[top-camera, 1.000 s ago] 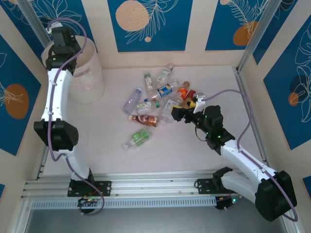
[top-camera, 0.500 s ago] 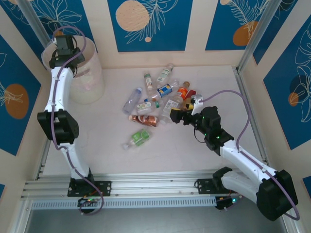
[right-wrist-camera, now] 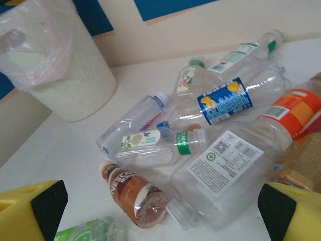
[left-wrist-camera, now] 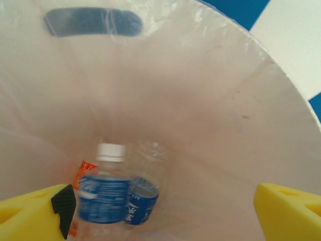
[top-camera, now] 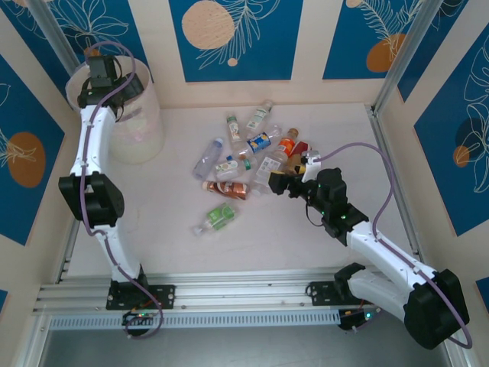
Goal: Put the plastic bottles in the bin
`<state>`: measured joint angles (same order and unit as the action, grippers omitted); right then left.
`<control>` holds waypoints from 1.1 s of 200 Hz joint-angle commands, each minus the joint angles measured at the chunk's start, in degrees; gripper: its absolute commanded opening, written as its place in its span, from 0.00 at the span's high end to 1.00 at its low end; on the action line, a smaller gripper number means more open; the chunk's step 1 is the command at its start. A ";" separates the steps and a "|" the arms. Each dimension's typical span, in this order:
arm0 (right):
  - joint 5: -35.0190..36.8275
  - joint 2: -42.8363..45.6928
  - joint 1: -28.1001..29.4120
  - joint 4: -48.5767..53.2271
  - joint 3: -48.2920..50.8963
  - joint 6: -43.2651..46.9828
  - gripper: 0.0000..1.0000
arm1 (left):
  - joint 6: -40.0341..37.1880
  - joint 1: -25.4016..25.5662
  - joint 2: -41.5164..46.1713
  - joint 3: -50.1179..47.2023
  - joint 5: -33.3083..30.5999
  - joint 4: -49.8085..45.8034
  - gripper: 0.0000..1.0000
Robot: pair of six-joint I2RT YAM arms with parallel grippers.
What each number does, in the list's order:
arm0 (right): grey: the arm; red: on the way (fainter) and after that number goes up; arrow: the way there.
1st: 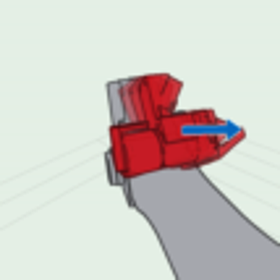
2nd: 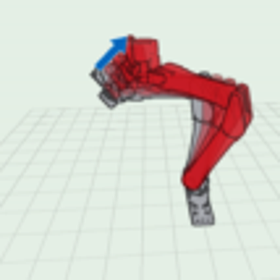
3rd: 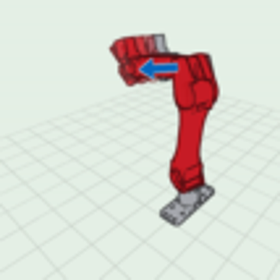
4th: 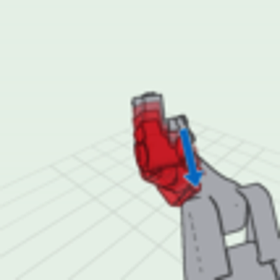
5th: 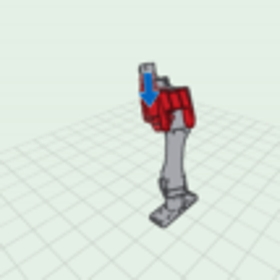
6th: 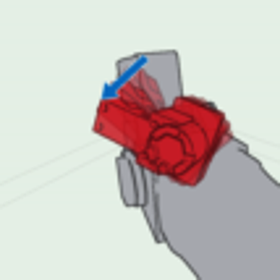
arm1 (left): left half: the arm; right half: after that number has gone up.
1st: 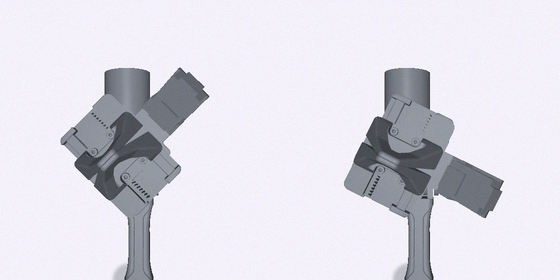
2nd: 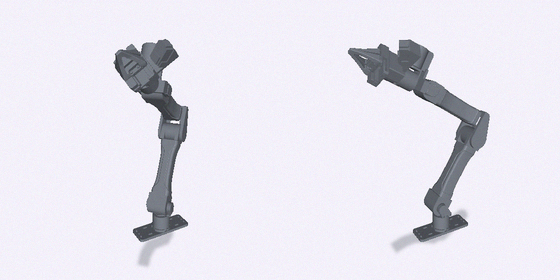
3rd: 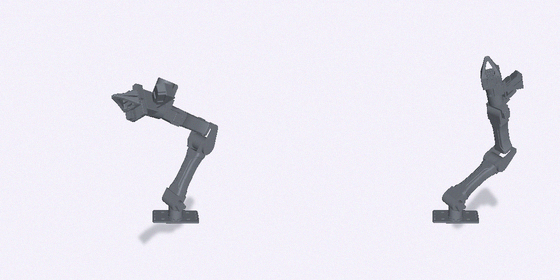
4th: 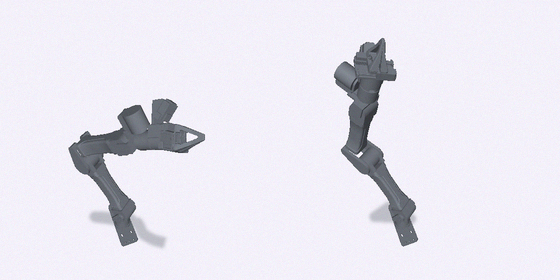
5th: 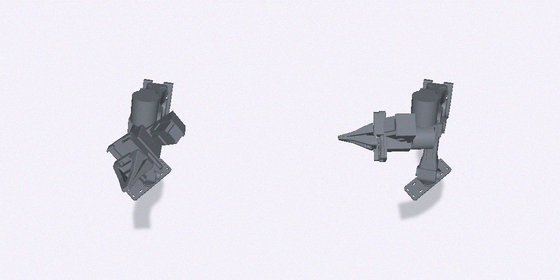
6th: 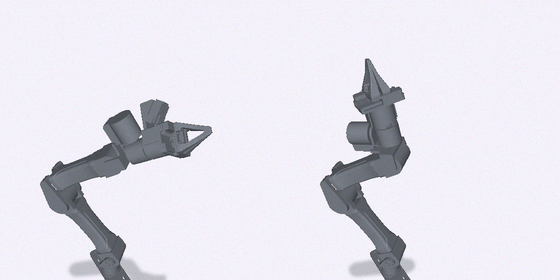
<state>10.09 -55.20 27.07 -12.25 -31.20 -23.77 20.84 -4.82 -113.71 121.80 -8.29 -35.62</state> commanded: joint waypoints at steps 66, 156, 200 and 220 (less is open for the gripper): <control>14.13 -4.35 -3.11 17.64 -3.81 -16.18 0.00 | -1.73 1.88 11.84 -3.89 14.38 3.18 0.00; 11.11 -18.61 -8.95 22.07 -11.15 -18.92 0.00 | -5.97 16.98 18.95 -10.70 16.28 5.75 0.00; 7.66 -29.74 -11.12 25.72 -19.13 -16.67 0.03 | -0.31 21.25 27.17 -28.08 18.23 17.20 0.00; 8.13 -33.75 -11.59 25.88 -22.21 -16.67 0.04 | 3.56 21.52 30.83 -36.58 20.77 22.21 0.00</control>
<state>19.25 -85.47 16.08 11.40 -49.56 -40.91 19.25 16.29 -87.22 92.60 8.84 -22.04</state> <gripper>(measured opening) 0.965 0.998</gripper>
